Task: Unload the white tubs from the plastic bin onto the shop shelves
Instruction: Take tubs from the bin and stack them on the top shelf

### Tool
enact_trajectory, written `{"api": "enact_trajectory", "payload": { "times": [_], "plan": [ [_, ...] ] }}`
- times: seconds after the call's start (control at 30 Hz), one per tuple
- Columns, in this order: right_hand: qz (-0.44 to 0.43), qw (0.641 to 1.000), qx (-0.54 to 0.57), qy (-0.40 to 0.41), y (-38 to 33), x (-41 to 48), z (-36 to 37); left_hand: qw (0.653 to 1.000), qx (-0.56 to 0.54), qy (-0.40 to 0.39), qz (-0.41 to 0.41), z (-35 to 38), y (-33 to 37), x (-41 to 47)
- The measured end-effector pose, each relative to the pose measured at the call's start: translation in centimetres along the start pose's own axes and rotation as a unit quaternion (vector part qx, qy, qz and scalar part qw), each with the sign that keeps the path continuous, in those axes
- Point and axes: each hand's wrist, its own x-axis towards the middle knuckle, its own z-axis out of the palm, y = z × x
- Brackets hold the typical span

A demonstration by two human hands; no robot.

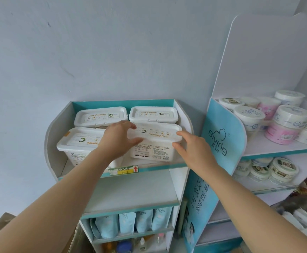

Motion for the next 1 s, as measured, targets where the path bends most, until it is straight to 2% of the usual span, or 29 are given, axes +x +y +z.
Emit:
{"api": "enact_trajectory", "payload": {
  "times": [0.1, 0.17, 0.4, 0.7, 1.0],
  "plan": [
    [-0.03, 0.998, -0.049, 0.023, 0.5, -1.0, -1.8, 0.996, 0.008, 0.058, 0.069, 0.9, 2.1, -1.3],
    [-0.026, 0.996, -0.076, 0.023, 1.6, -1.8, -2.7, 0.991, 0.005, 0.07, 0.112, 1.9, 3.8, -2.1],
    [0.015, 0.994, -0.103, 0.03, 8.4, -6.5, -5.7, 0.974, 0.003, 0.028, 0.225, 7.6, 11.6, -4.3],
    [0.162, 0.979, -0.126, -0.005, 23.9, -16.0, -11.5, 0.95, -0.041, -0.121, 0.285, 20.7, 25.6, -6.7],
    [0.339, 0.928, -0.143, -0.053, 40.1, -26.0, -16.6, 0.916, -0.033, -0.286, 0.278, 35.3, 37.6, -9.2]
  ]
}}
